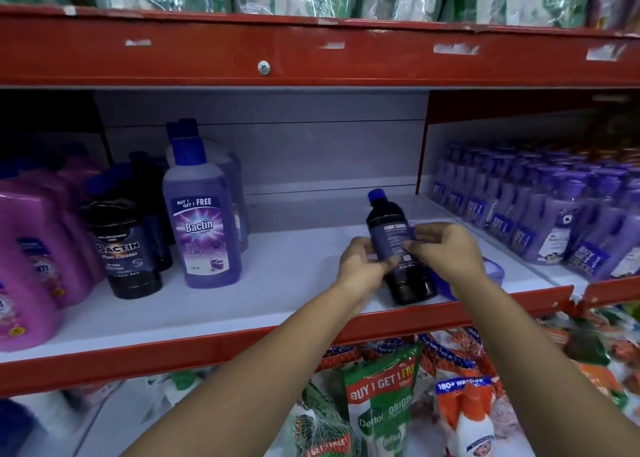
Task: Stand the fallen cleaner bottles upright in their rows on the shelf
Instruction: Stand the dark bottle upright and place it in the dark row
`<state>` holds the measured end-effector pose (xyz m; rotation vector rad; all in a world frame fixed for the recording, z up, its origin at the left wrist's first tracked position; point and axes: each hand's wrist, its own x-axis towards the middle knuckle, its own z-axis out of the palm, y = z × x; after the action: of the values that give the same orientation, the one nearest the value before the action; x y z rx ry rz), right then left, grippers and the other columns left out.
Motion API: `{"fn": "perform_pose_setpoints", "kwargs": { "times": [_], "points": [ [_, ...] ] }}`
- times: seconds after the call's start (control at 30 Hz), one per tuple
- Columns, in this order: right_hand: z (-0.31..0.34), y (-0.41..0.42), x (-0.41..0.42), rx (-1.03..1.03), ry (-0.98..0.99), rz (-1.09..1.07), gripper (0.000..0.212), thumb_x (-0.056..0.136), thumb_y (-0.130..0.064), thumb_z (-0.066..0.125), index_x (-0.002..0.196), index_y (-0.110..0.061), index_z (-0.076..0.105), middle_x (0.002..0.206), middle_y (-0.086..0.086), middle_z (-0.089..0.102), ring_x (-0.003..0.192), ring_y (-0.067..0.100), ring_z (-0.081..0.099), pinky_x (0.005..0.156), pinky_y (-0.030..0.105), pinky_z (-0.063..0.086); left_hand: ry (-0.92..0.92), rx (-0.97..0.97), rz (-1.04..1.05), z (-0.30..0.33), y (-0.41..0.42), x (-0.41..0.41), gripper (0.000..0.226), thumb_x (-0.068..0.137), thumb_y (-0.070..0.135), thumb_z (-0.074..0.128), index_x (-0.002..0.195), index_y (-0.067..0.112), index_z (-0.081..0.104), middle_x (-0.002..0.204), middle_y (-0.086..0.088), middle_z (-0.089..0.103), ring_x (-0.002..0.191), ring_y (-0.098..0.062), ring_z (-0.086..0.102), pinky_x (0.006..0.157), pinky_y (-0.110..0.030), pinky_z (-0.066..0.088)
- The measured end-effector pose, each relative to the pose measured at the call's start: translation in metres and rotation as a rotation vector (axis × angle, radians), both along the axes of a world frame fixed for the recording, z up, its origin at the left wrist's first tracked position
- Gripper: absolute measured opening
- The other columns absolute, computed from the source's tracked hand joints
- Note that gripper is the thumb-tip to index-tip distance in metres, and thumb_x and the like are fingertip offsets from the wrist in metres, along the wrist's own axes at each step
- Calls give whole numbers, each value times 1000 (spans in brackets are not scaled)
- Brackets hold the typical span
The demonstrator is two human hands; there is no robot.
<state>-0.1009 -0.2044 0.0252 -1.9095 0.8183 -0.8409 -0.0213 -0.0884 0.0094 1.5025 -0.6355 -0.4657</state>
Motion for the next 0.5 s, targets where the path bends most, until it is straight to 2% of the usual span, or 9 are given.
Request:
{"fn": "perform_pose_setpoints", "kwargs": {
  "times": [0.03,0.1,0.13,0.17,0.27,0.3,0.37,0.43,0.5],
  "points": [
    [2,4,-3,32,-60,23,55,62,-27,80,113,-9,69,106,9,74,96,26,70,87,44,57,-122,6,1,2,3,2,35,84,3,68,114,7,51,115,-14,59,95,-25,59,85,-38,53],
    [3,8,-9,157,-162,126,41,73,-8,80,111,-5,66,99,8,72,86,20,68,71,24,59,-321,-8,-8,3,11,9,41,82,3,70,119,5,52,123,-13,58,103,-25,61,87,-33,53],
    [3,13,-13,202,-175,193,35,75,-3,77,108,-6,64,93,5,70,81,15,66,63,15,56,-387,-23,-28,2,15,13,43,81,3,70,119,6,51,126,-12,57,106,-25,61,88,-31,52],
    [1,17,-16,231,-176,249,36,75,-3,76,107,-8,63,93,3,70,81,13,66,61,11,54,-424,-39,-59,1,20,16,44,81,2,71,120,8,50,127,-11,56,108,-25,60,90,-31,52],
    [-15,23,-20,202,-194,262,53,66,-19,82,116,-12,66,111,7,72,100,17,69,77,20,56,-466,-64,-148,-3,36,21,42,82,2,69,115,15,47,121,-2,56,109,-23,58,93,-32,51],
    [-18,29,-22,159,-216,251,51,66,-18,82,115,-15,67,111,6,73,102,17,69,78,20,56,-482,-72,-160,-3,42,22,39,83,5,69,112,17,46,117,1,56,108,-22,58,93,-33,50],
    [-22,43,-21,78,-282,231,40,67,-14,83,105,-21,71,104,-2,75,99,12,70,78,22,57,-518,-105,-146,-1,56,23,31,86,11,67,112,15,49,113,2,58,106,-21,60,91,-30,51],
    [-19,66,-18,32,-350,232,33,68,-11,83,93,-29,72,90,-14,77,87,1,71,75,21,59,-532,-154,-105,2,74,26,26,88,15,66,110,17,53,109,4,62,101,-17,63,86,-22,51],
    [-15,91,-9,-1,-400,243,32,67,-15,83,94,-29,73,89,-15,77,85,0,72,74,21,58,-508,-211,-75,8,98,34,22,88,17,66,106,23,55,105,8,65,96,-14,66,86,-25,54]
  ]
}}
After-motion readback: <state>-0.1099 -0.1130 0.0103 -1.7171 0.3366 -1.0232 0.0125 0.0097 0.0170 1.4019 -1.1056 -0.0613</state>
